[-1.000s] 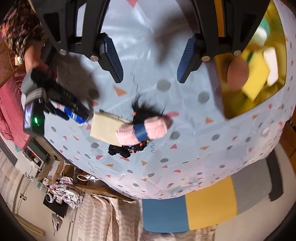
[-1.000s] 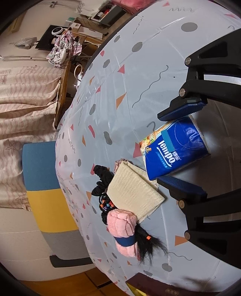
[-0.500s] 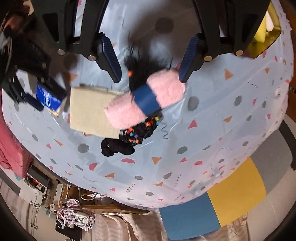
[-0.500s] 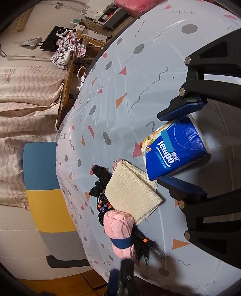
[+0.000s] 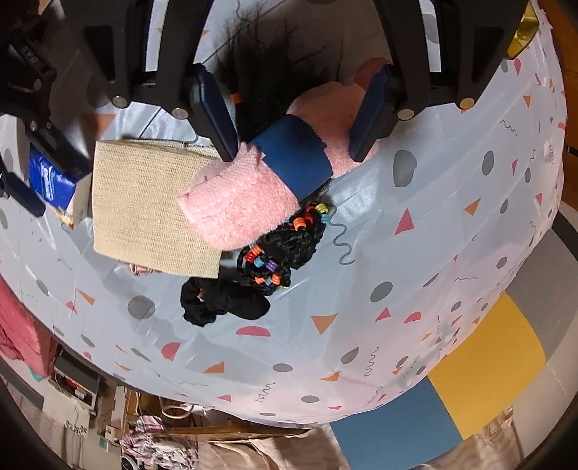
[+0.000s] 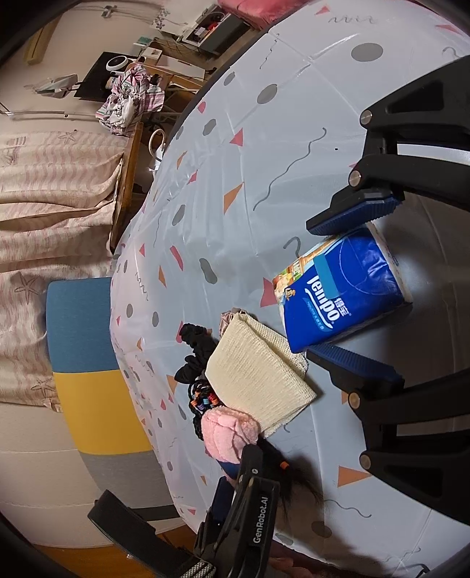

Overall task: Organize soft objects
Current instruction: 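Grasp the pink towel roll with the left tool while the right holds the tissue pack, then drop the pink towel roll into the tray with the left tool while the right holds the tissues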

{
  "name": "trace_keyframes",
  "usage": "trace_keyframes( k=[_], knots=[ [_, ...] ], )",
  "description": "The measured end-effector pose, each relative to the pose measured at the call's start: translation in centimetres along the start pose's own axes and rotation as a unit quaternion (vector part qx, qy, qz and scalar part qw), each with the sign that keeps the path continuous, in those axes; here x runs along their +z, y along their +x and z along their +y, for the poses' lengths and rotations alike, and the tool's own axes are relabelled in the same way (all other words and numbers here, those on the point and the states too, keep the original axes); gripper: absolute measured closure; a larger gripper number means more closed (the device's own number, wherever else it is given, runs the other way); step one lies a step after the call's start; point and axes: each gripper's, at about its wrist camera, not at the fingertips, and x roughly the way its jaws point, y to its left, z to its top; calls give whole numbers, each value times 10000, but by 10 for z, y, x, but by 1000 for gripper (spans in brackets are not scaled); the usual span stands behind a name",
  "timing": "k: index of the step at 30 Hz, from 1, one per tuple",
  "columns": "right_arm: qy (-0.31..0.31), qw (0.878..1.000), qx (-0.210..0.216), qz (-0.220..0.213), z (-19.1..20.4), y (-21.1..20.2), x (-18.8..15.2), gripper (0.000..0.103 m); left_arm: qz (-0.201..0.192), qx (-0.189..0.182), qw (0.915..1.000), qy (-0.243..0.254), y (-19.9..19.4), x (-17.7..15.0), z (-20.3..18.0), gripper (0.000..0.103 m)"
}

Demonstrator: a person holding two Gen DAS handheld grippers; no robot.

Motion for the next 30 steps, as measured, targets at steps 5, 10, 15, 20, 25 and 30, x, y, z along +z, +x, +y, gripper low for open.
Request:
trace_keyframes(
  k=[5, 10, 15, 20, 25, 30],
  knots=[
    [-10, 10000, -26, -14, 0, 0, -1, 39, -116, -125, 9996, -207, -11, -4, 2, 55],
    [12, 10000, -44, -20, -1, 1, -1, 39, -298, -377, 9973, -553, -32, -14, 10, 57],
    [-7, 10000, -89, 1, 0, 3, -1, 39, -651, -582, 9933, -761, -64, -30, 14, 58],
    [-67, 9999, -158, 10, 2, 3, -1, 39, -802, -770, 9886, -1018, -89, -55, 20, 73],
    [-113, 9997, -219, 22, 4, 4, -1, 39, -697, -777, 9909, -845, -91, -81, 7, 73],
    [-172, 9994, -283, 28, 6, 3, -1, 39, -415, -750, 9932, -784, -78, -81, -2, 55]
  ],
)
